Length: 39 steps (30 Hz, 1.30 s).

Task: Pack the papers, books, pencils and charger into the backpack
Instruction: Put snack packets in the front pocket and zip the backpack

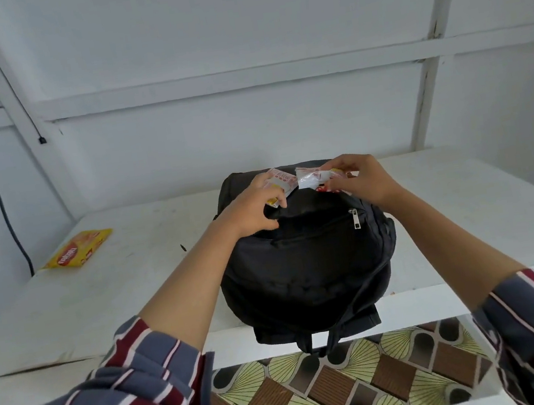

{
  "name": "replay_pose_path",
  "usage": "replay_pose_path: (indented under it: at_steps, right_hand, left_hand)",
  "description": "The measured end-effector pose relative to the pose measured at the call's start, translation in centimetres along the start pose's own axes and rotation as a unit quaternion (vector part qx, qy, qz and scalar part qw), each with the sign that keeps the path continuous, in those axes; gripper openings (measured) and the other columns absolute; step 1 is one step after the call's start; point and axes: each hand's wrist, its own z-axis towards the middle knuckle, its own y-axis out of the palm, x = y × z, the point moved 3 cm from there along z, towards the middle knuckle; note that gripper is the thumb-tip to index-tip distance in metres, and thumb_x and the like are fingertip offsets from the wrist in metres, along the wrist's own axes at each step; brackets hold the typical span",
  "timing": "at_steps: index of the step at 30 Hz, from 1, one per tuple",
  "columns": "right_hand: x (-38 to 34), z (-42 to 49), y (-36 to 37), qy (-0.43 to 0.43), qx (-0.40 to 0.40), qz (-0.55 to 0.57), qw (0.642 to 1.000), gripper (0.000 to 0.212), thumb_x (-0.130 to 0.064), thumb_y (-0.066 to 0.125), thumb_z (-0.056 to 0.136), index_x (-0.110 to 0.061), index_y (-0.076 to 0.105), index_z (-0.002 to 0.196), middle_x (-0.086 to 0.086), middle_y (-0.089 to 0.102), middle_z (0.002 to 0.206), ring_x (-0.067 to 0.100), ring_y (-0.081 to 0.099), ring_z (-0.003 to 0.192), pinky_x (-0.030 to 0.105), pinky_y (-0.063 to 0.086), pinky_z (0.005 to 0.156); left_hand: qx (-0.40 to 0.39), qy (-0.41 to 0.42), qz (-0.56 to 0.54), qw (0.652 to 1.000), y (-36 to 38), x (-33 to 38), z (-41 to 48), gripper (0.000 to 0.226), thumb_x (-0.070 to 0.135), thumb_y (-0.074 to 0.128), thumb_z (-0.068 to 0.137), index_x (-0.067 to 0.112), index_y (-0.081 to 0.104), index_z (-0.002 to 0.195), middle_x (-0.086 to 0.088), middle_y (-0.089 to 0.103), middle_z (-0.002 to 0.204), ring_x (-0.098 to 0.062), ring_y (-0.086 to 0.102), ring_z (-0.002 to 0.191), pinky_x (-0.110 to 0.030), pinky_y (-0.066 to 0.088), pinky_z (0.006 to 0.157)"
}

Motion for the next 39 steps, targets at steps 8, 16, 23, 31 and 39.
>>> replay_pose_path:
  at_steps: [8, 16, 23, 31, 39]
  right_hand:
    - [-2.0, -1.9, 0.3, 0.016, -0.162, 0.088, 0.983, 0.019, 0.005, 0.068, 0.078, -0.006, 0.066, 0.093, 0.012, 0.067, 0.102, 0.019, 0.064, 0.096, 0.027, 0.050, 0.091]
    - [-2.1, -2.8, 2.8, 0.015, -0.186, 0.007, 0.982, 0.016, -0.004, 0.070, 0.079, -0.011, 0.072, 0.094, 0.003, 0.061, 0.120, 0.010, 0.056, 0.113, 0.023, 0.042, 0.099]
    - [-1.7, -3.3, 4.9, -0.044, -0.066, -0.137, 0.987, 0.021, -0.014, 0.075, 0.076, -0.010, 0.072, 0.097, -0.005, 0.043, 0.107, 0.012, 0.042, 0.104, 0.010, 0.033, 0.090]
    - [0.0, -3.4, 5.3, -0.018, 0.131, -0.343, 0.930, 0.019, -0.036, 0.071, 0.078, -0.027, 0.075, 0.095, 0.006, 0.045, 0.125, 0.028, 0.036, 0.118, 0.036, 0.022, 0.094]
    - [-1.3, -2.7, 4.1, -0.018, 0.015, -0.254, 0.967, 0.031, -0.034, 0.075, 0.075, -0.042, 0.066, 0.103, -0.001, 0.030, 0.145, 0.021, 0.021, 0.134, 0.038, 0.009, 0.107]
  left_hand:
    - [0.120, 0.060, -0.039, 0.990, -2.3, 1.0, -0.2, 0.030, -0.002, 0.067, 0.079, 0.012, 0.066, 0.105, -0.003, 0.053, 0.099, -0.019, 0.053, 0.094, -0.030, 0.044, 0.083]
    - [0.093, 0.071, -0.063, 0.991, -2.6, 0.9, -0.3, 0.025, -0.008, 0.050, 0.089, 0.002, 0.074, 0.089, -0.011, 0.064, 0.111, -0.009, 0.054, 0.098, -0.004, 0.039, 0.083]
    - [0.076, 0.071, -0.099, 0.990, -2.1, 1.0, 0.2, 0.024, 0.001, 0.055, 0.090, 0.003, 0.067, 0.111, -0.008, 0.062, 0.120, -0.011, 0.054, 0.108, -0.001, 0.033, 0.087]
    - [0.034, 0.058, -0.112, 0.991, -1.9, 0.6, -0.2, 0.058, 0.025, 0.083, 0.067, 0.012, 0.063, 0.120, 0.003, 0.054, 0.129, 0.000, 0.044, 0.115, 0.005, 0.024, 0.087]
    - [0.037, 0.059, -0.102, 0.992, -2.0, 0.5, -0.1, 0.064, 0.026, 0.086, 0.062, 0.015, 0.063, 0.121, 0.000, 0.053, 0.133, -0.006, 0.043, 0.122, -0.011, 0.025, 0.099]
